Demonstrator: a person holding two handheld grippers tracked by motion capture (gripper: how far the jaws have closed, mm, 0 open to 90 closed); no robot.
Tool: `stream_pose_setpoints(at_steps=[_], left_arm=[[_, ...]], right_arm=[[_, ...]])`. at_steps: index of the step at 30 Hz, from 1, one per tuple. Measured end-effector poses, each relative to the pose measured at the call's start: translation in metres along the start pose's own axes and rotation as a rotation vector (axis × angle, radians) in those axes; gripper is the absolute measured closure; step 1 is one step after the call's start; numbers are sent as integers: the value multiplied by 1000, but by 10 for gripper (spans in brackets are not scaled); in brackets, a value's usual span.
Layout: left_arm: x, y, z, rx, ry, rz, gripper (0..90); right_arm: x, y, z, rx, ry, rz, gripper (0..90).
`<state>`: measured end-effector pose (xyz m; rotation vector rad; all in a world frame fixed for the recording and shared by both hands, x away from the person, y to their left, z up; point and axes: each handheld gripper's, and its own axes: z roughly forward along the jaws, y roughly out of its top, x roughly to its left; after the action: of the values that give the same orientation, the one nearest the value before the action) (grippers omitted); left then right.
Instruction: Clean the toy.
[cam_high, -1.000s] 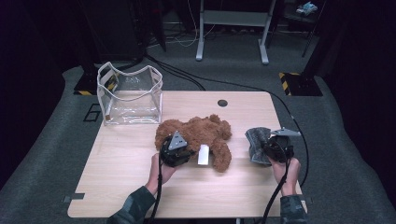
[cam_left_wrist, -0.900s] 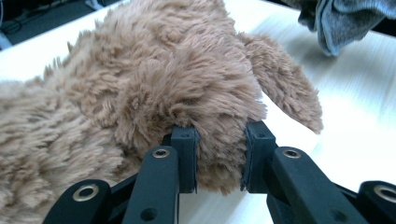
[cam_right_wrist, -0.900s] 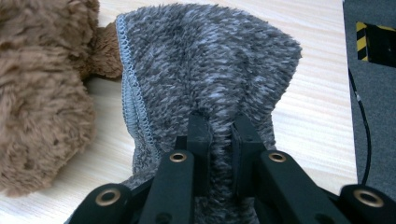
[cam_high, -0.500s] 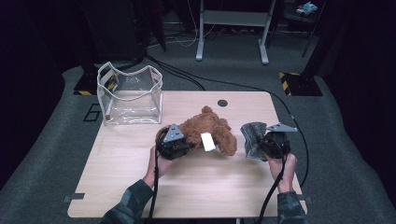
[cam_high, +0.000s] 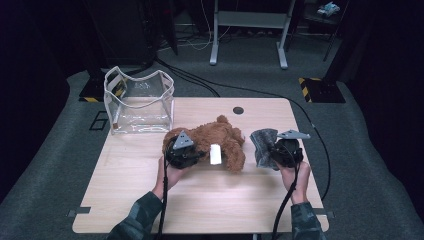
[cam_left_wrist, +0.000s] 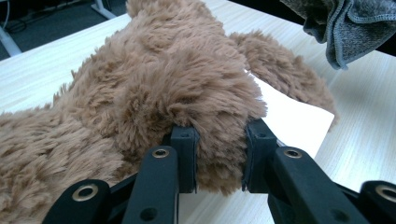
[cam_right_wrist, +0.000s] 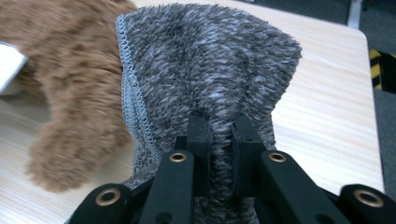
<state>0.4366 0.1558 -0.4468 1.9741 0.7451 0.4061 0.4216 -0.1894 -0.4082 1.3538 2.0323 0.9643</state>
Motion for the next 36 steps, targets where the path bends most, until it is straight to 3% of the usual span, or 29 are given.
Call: stream_pose_setpoints(at_steps=[5, 10, 13, 14, 16, 17, 22, 27, 31, 33, 36], left_arm=[[-1, 0, 2, 9, -3, -1, 710], [-2, -1, 4, 7, -9, -5, 709], [-1, -1, 3, 13, -19, -8, 709], [-1, -1, 3, 5, -15, -11, 709], [0, -1, 2, 11, -17, -12, 710], [1, -2, 2, 3, -14, -18, 710], [3, -3, 0, 12, -23, -24, 710], [3, -3, 2, 10, -12, -21, 710], [2, -2, 2, 20, -11, -20, 710], [2, -2, 2, 23, -10, -17, 710], [3, 0, 3, 38, -17, -21, 709]], right_arm=[[25, 26, 1, -41, 44, -48, 810], [73, 59, 18, -56, 117, -137, 810], [104, 70, 40, -13, 145, -193, 810], [111, 72, 49, 3, 142, -223, 810], [120, 71, 61, 43, 121, -237, 810], [119, 70, 66, 41, 118, -247, 810], [103, 58, 70, 64, 101, -190, 812], [77, 40, 70, 117, 36, -138, 812], [58, 30, 70, 140, 18, -103, 811], [55, 31, 65, 139, 20, -82, 811], [61, 39, 54, 95, 47, -97, 810]])
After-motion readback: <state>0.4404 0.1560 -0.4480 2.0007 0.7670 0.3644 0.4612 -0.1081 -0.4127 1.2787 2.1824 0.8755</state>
